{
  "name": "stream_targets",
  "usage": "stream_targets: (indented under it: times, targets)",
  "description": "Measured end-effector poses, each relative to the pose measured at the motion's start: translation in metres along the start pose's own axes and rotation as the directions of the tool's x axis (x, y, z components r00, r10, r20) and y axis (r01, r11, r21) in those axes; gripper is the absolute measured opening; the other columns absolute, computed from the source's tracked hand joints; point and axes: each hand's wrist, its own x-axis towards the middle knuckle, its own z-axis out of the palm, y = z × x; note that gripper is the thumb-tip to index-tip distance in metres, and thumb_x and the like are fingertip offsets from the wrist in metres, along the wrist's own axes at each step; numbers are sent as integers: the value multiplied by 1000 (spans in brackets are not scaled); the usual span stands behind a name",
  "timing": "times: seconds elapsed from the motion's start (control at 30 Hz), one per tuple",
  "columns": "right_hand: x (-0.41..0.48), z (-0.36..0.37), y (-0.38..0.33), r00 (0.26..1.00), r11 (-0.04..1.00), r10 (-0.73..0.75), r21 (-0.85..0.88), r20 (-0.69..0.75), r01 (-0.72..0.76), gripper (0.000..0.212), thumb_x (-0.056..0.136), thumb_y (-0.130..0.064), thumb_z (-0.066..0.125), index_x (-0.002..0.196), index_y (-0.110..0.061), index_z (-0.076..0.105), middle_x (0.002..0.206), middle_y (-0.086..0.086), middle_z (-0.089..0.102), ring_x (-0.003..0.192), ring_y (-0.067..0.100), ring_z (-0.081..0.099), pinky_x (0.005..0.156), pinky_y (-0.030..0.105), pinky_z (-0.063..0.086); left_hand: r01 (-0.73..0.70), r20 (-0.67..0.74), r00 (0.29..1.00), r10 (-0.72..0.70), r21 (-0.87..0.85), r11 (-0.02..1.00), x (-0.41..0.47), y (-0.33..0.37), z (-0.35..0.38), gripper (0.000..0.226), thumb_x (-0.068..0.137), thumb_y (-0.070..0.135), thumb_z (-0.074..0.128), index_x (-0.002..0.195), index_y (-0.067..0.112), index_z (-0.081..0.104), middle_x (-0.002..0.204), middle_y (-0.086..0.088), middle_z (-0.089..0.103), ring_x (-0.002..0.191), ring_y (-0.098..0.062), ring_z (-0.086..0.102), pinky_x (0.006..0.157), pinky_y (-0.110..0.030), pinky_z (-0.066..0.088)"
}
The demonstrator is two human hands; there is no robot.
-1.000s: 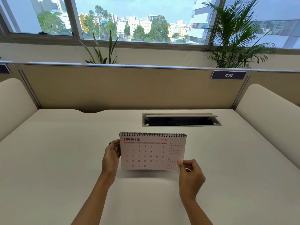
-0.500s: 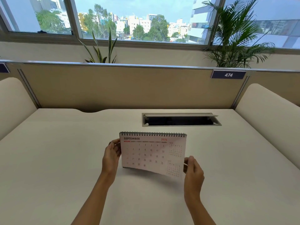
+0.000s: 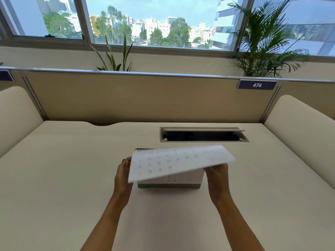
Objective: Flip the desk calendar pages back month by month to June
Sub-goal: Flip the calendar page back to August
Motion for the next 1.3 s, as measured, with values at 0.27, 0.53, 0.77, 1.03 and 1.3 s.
stream_targets:
  times: [0.27, 0.53, 0.77, 1.03, 1.3]
  targets:
    - [28, 19, -1, 885, 583, -429, -693, 180, 424, 20, 83, -6, 70, 103, -6, 68, 111, 11, 67, 104, 15, 57, 90, 17, 47, 40, -3, 999, -40, -35, 999, 4, -2, 0, 41, 101, 28, 20, 108, 16, 58, 114, -8, 65, 107, -21, 59, 93, -36, 44]
    - [36, 20, 14, 890, 506, -357, -742, 284, 440, 14, 84, -8, 67, 97, -4, 68, 97, 13, 65, 89, 23, 58, 74, 19, 49, 17, 2, 1000, -16, -42, 999, 4, -2, -1, 40, 101, 27, 20, 108, 15, 58, 112, -7, 66, 104, -19, 61, 89, -33, 45]
    - [37, 23, 25, 895, 488, -337, -759, 292, 431, 24, 77, -10, 75, 98, -4, 68, 100, 16, 66, 93, 27, 57, 77, 29, 54, 13, -2, 1000, -13, -52, 999, 3, -3, 0, 40, 101, 27, 21, 108, 16, 59, 111, -5, 66, 104, -18, 62, 89, -32, 46]
    - [11, 23, 36, 864, 700, -447, -693, -233, 176, 38, 85, 1, 64, 118, -16, 56, 123, 11, 50, 115, 15, 39, 92, 13, 42, 15, -6, 1000, -15, -51, 999, 3, -3, 0, 39, 101, 27, 21, 109, 18, 57, 114, -5, 64, 106, -19, 60, 91, -34, 46]
    - [-10, 5, 62, 841, 906, 48, -331, -539, -264, 34, 86, 5, 62, 110, -16, 53, 117, 10, 56, 104, 26, 58, 80, 28, 50, 10, -9, 1000, -11, -48, 999, 3, -4, 0, 38, 101, 27, 21, 109, 17, 58, 113, -5, 65, 105, -18, 61, 92, -35, 46]
